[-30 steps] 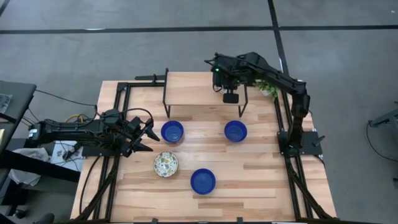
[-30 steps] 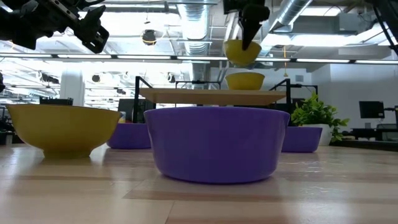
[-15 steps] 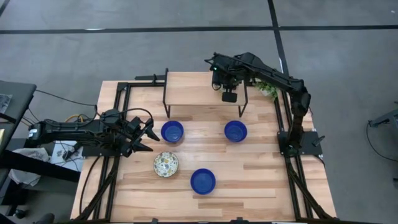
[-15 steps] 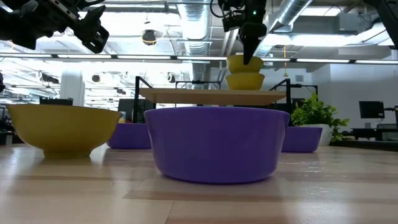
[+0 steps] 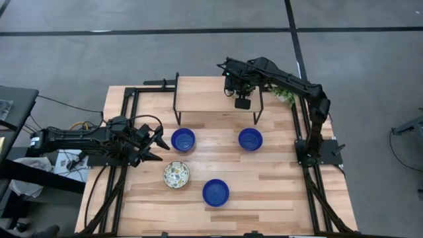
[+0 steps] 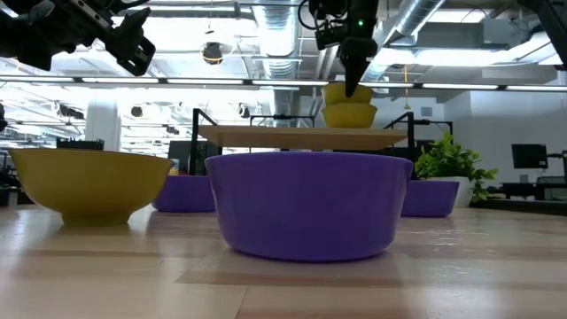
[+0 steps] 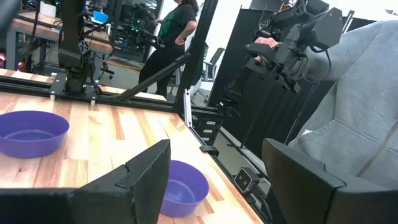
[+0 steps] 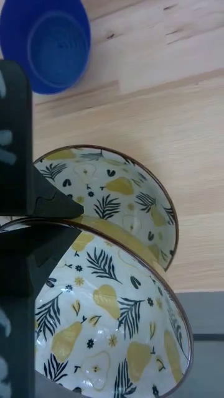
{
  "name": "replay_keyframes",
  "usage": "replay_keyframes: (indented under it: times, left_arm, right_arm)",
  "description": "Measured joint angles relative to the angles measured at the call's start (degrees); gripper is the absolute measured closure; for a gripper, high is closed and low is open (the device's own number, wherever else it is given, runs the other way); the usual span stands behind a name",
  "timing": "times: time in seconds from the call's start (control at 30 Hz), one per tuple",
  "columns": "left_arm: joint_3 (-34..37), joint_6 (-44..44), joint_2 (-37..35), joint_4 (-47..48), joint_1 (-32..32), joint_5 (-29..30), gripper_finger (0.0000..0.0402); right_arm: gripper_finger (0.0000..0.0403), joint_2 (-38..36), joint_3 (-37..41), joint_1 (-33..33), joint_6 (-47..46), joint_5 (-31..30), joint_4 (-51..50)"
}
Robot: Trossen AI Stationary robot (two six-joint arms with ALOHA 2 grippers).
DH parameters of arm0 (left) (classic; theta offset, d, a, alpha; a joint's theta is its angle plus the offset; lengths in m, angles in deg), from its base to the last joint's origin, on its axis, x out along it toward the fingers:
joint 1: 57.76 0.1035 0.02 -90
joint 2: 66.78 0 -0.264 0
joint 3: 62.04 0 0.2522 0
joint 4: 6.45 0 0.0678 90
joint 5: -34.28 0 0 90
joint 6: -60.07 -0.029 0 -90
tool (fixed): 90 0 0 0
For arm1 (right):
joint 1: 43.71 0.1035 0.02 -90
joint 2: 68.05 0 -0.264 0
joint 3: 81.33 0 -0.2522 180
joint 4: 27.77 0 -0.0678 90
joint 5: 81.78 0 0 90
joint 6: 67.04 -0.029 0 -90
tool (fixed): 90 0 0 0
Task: Pick & Place Mini bowls
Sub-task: Stack the top white patterned bowl on top of the white bowl on the shelf
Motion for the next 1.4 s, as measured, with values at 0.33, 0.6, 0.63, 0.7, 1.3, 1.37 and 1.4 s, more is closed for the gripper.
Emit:
replay_keyframes:
  times: [0.33,0.6,0.63,0.7,1.3,1.37,1.4]
  left_arm:
    - [0.00,-0.04,0.00,0.02,0.02,0.01,0.0149]
    - [0.00,-0.42,0.00,0.03,0.01,0.01,0.0149]
    - [0.00,-0.42,0.00,0.04,0.01,0.00,0.0149]
    - [0.00,-0.44,0.00,0.04,0.01,-0.01,0.0149]
    - [0.00,-0.44,0.00,0.04,0.01,0.02,0.0149]
    - [0.00,-0.44,0.00,0.04,0.01,0.02,0.0149]
    - [0.00,-0.44,0.00,0.04,-0.01,0.02,0.0149]
  right_arm:
    - [0.0403,0.00,0.00,1.16,-0.08,-0.43,0.20]
    - [0.0403,0.00,0.00,1.10,-0.16,-1.45,0.25]
    - [0.0403,0.00,0.00,1.13,-0.16,-1.47,0.32]
    - [0.0403,0.00,-0.01,1.13,-0.16,-1.45,0.76]
    - [0.0403,0.00,-0.04,1.13,-1.98,-1.43,0.72]
    - [0.0403,0.00,-0.04,1.13,-2.17,-1.43,0.61]
    - [0.0403,0.00,-0.04,1.15,-2.52,-1.43,0.60]
